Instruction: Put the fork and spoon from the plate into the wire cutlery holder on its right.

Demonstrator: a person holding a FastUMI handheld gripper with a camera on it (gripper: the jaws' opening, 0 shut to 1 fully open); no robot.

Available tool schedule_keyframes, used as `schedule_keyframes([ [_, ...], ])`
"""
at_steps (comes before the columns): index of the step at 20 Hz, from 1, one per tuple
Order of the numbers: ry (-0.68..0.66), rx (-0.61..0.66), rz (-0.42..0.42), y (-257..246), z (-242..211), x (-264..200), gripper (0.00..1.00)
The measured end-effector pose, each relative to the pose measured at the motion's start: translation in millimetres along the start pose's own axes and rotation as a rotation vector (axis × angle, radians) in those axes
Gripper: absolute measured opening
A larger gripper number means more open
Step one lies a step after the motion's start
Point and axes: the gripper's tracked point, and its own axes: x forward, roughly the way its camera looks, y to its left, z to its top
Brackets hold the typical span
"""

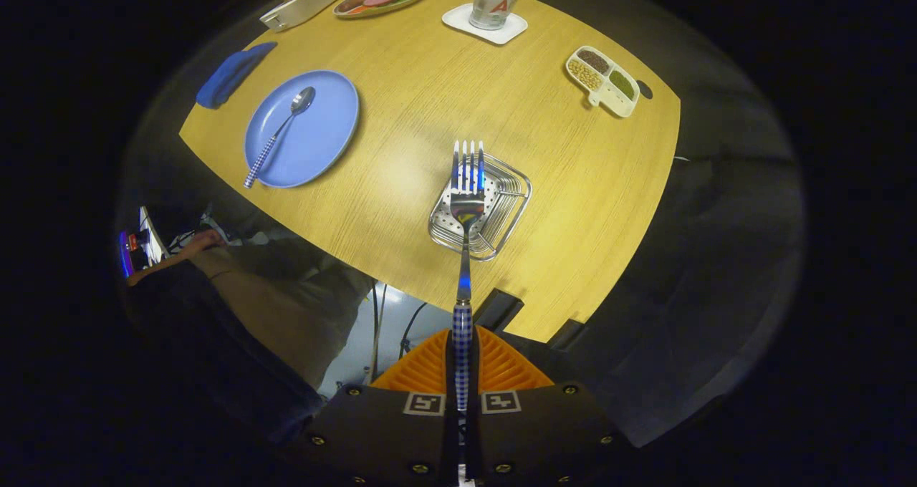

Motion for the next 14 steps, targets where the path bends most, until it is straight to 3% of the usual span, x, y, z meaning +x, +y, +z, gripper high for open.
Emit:
schedule_keyframes([
  [6,0.135,-0.041,-0.062,-24.1,-9.1,25.7,0.04],
  [14,0.243,-0.137,-0.121,-30.1,14.9,47.1,0.04],
])
